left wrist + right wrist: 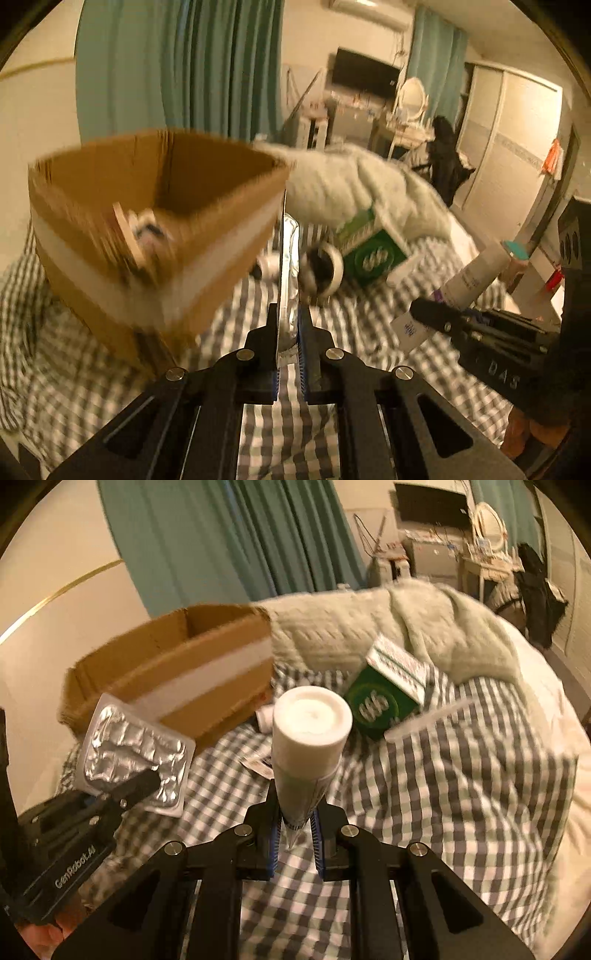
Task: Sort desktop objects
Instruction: 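Carry the foil tray and spray can over the cardboard box and open both tools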
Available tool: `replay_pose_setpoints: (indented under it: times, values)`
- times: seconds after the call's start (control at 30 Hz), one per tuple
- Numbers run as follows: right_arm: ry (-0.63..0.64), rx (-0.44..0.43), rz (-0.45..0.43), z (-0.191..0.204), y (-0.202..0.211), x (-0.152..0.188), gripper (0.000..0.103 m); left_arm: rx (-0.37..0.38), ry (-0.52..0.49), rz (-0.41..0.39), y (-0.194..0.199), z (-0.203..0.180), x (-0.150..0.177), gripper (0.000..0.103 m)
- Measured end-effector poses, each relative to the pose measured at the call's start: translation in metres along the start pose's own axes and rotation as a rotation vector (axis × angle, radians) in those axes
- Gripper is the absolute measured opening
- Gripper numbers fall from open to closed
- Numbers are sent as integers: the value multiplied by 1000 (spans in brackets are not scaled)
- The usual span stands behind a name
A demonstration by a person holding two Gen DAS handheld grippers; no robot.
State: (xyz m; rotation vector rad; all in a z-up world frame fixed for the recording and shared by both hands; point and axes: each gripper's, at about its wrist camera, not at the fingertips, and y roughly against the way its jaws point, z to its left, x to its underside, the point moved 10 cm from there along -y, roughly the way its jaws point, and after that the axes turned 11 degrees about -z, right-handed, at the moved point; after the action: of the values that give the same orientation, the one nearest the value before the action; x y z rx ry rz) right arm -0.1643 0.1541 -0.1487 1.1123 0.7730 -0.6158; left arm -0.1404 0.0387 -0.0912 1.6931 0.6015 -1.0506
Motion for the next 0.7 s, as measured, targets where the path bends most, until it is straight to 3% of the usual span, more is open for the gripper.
replay_pose_setpoints:
  times: [0.17, 0.37, 0.57, 0.7]
  values:
    - [66, -45, -44, 33, 19, -43, 13, 14, 44, -72, 17, 18, -62, 8]
    - [146, -119, -58, 92, 18, -99, 13, -53, 98, -109, 10, 66, -122, 8]
    - [170, -199, 35, 155, -33, -122, 13, -263, 36, -93, -6, 136, -138, 8]
    - [177, -145, 110, 170, -79, -116, 13, -295, 61, -30, -22, 166, -122, 8]
